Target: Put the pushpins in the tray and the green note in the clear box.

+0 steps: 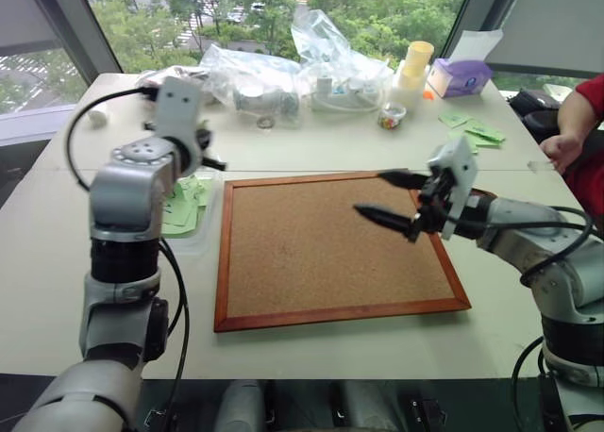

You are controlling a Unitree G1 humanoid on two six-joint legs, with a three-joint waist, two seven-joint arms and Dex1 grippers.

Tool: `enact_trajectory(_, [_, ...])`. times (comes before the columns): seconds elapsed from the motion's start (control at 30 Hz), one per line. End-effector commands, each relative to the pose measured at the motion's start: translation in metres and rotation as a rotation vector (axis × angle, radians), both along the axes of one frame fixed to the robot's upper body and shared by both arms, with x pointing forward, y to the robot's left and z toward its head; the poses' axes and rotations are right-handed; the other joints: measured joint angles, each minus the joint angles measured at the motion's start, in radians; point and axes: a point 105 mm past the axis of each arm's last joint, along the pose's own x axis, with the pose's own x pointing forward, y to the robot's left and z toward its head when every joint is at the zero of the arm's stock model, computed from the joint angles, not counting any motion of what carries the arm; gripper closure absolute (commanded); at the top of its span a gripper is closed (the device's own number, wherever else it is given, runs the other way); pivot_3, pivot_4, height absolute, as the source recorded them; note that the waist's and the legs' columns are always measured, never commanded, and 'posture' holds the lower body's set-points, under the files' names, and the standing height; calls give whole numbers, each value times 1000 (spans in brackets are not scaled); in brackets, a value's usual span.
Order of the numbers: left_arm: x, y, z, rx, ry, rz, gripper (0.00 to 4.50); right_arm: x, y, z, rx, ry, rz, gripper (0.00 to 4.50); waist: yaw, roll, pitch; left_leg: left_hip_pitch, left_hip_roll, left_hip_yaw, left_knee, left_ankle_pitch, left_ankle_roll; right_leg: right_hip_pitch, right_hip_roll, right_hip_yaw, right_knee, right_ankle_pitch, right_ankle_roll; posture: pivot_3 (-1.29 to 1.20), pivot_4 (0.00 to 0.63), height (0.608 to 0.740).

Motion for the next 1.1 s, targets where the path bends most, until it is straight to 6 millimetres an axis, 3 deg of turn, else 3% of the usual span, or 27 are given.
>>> enact_trajectory(0.03, [-10,19,0,-64,-1,117,4500,-12,13,8,-42,-36,108,84,4,-2,0,0,0,0,0,0,0,0,0,0,0,0,0,0,150,735])
enact_trajectory(0.23, [-19,28,-28,-174,80,205,4500,-13,18,7,-59,-38,142,84,2,-5,0,-4,0,-2,5,-1,2,0,-1,-3,1,0,0,0,150,735])
enact_trajectory(0.33, [-21,32,-39,-193,104,239,3488,-14,18,3,-72,-30,144,0,-1,-5,0,-3,1,-2,6,-1,2,0,-1,-3,2,0,0,0,150,735])
enact_trajectory(0.57, [-18,25,-26,-143,68,210,90,-12,14,-1,-86,-25,119,0,1,-5,0,-4,1,-2,7,-1,2,0,-1,-3,3,0,0,0,150,735])
enact_trajectory(0.77, [-20,27,-6,-93,1,201,34,-9,6,2,-77,-33,79,0,1,-5,0,-3,1,-2,7,-1,2,0,-1,-3,3,0,0,0,150,735])
enact_trajectory(0.83, [-20,22,12,-108,-64,142,34,-6,-1,10,-42,-40,36,0,1,-5,0,-3,1,-2,7,-1,2,0,-1,-3,4,0,0,0,150,735])
enact_trajectory(0.97, [-38,-39,52,-48,-93,-399,34,-3,-31,27,55,-33,-91,0,2,-8,2,-4,1,-2,8,-1,1,-1,-1,-3,4,0,0,0,150,735])
enact_trajectory(1.1, [-56,-62,52,-81,-64,-616,34,-6,-48,22,63,3,-165,0,4,-7,1,-3,0,-2,8,-2,2,1,-4,-4,4,0,0,0,150,735])
